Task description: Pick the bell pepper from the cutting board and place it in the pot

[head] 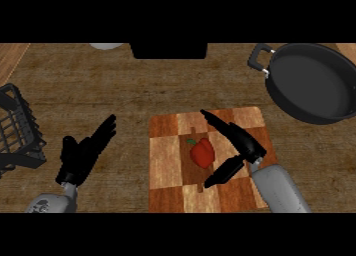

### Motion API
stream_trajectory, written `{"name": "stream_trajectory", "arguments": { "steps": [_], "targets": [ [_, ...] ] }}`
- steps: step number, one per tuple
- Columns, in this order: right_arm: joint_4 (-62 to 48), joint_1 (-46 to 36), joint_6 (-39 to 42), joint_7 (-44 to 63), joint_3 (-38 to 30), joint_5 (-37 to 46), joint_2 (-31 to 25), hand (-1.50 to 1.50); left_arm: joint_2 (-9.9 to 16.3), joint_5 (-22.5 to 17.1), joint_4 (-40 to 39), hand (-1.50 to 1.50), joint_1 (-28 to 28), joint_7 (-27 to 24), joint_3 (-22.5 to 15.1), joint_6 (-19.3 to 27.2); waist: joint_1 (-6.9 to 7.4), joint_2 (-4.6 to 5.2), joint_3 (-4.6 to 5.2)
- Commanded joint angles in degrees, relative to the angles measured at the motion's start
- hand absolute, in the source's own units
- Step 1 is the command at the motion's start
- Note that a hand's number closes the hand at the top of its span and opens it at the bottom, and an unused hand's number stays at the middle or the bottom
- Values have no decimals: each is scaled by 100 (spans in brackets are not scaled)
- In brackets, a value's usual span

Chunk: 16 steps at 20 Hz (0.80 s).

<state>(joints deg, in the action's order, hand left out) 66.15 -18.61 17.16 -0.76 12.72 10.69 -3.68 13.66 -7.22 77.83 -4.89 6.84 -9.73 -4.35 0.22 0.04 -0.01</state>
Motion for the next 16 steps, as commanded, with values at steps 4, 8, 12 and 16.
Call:
{"name": "stream_trajectory", "arguments": {
  "steps": [4,8,12,16],
  "targets": [
    [-1568,-346,-237,-882,-131,-39,355,-150,-257,227,-44,0,-166,102,70,70,23,11,-2],
    [-1286,-227,-507,-1342,550,840,201,150,-329,153,78,0,-296,441,54,7,21,1,-3],
    [-2608,-707,-339,-2086,-85,470,310,150,-215,214,-36,0,-146,136,239,-132,52,19,-4],
    [-2505,-532,-359,-2283,139,259,361,150,-347,412,-62,0,121,-146,63,-108,35,10,-2]
  ]
}}
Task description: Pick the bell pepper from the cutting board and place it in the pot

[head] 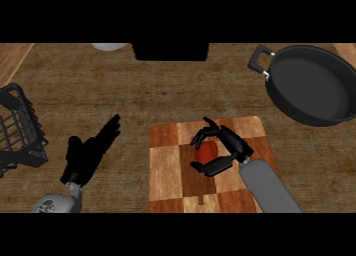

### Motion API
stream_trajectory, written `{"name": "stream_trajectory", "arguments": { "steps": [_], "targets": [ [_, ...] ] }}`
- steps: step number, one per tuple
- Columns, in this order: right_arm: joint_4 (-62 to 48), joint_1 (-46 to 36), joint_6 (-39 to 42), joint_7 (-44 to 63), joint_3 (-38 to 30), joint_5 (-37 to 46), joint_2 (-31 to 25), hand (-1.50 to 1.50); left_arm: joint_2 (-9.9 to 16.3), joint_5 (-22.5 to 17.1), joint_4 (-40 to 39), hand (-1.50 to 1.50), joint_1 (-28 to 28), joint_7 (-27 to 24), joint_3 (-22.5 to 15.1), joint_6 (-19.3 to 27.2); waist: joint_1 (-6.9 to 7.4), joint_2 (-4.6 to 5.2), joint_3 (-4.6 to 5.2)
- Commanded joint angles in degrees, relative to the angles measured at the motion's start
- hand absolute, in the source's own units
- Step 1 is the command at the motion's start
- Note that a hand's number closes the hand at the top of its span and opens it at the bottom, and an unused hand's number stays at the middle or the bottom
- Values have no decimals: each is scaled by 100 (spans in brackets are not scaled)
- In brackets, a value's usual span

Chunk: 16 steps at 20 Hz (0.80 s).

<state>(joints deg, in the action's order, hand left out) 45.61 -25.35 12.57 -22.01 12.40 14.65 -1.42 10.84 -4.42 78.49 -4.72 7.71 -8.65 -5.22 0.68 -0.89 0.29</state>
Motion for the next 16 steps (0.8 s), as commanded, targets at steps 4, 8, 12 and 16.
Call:
{"name": "stream_trajectory", "arguments": {
  "steps": [4,8,12,16],
  "targets": [
    [-475,452,554,-1022,-376,-519,-874,150,24,31,124,0,80,-8,69,-19,-66,97,-33],
    [-631,723,1143,-1640,-1552,-1223,-2652,150,157,-63,166,0,247,-66,269,28,-390,141,-63],
    [-1161,766,1808,-2088,-2456,-1859,-3789,150,87,-104,141,0,251,-97,234,-15,-343,200,-83],
    [-1762,826,2014,-2627,-2779,-1902,-4568,150,-24,-21,197,0,49,-25,97,15,-76,216,-96]
  ]
}}
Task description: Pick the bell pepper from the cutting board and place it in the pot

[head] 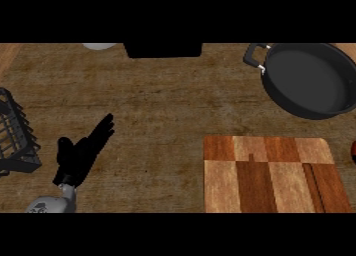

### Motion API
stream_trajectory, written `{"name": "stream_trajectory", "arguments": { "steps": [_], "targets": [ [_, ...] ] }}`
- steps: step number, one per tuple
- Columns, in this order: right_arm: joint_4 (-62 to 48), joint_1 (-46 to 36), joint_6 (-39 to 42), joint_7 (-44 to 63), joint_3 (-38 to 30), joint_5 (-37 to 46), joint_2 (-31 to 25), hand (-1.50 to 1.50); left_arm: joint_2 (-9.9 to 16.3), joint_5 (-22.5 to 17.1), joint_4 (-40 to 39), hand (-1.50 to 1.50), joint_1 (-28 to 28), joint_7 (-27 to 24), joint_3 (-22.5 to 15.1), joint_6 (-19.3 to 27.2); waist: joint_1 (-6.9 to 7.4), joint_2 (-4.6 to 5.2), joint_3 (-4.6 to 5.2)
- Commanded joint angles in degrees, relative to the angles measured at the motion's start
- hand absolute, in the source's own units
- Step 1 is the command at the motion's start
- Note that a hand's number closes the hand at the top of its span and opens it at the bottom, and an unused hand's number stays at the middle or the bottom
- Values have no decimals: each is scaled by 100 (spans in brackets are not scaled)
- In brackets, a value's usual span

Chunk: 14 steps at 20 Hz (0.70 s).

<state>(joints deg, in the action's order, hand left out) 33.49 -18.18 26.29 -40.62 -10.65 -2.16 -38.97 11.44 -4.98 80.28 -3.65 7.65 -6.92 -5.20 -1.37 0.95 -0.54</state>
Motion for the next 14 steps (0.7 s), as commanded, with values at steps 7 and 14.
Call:
{"name": "stream_trajectory", "arguments": {
  "steps": [7,14],
  "targets": [
    [-1145,-78,257,-1358,-476,62,-1269,150,-122,49,-134,0,-290,181,-157,-104,306,5,1],
    [-1245,-214,-341,-1928,-376,427,-1746,150,-219,140,-432,0,-424,-43,-115,-46,294,3,7]
  ]
}}
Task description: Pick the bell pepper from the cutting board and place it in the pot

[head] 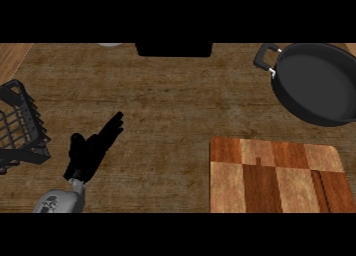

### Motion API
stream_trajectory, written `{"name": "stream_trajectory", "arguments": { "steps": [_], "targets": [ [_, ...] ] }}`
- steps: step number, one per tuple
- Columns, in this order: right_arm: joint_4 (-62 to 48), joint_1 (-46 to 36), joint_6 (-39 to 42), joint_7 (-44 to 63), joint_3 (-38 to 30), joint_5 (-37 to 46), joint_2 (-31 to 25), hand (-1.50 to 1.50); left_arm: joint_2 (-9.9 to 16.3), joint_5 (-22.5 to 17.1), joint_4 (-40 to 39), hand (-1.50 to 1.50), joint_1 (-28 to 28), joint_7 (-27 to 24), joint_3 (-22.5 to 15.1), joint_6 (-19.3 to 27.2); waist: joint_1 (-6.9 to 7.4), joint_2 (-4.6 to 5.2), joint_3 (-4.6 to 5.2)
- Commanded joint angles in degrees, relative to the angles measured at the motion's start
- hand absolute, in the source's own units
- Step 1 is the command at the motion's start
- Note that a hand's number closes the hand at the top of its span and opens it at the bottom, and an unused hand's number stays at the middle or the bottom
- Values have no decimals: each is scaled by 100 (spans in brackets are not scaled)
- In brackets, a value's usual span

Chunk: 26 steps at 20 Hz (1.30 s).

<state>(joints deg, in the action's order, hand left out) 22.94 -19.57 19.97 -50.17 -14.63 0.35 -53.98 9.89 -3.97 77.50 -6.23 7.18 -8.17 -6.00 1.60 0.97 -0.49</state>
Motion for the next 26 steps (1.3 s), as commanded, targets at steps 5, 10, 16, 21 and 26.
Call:
{"name": "stream_trajectory", "arguments": {
  "steps": [5,10,16,21,26],
  "targets": [
    [-266,-788,-161,-646,217,491,-224,150,-124,61,30,0,-110,96,-21,70,44,-32,23],
    [-414,-1562,-311,-123,367,788,-358,150,-132,139,-150,0,-66,51,13,55,26,-37,34],
    [-117,-2537,-561,864,927,1406,-51,150,-44,112,272,0,3,381,22,-5,47,-58,42],
    [-278,-3025,-826,1169,1350,2021,245,150,106,5,-76,0,-43,-33,236,-281,61,-32,44],
    [-434,-3347,-1328,1406,1755,2609,778,150,-65,135,-111,0,-145,132,143,-138,57,-31,43]
  ]
}}
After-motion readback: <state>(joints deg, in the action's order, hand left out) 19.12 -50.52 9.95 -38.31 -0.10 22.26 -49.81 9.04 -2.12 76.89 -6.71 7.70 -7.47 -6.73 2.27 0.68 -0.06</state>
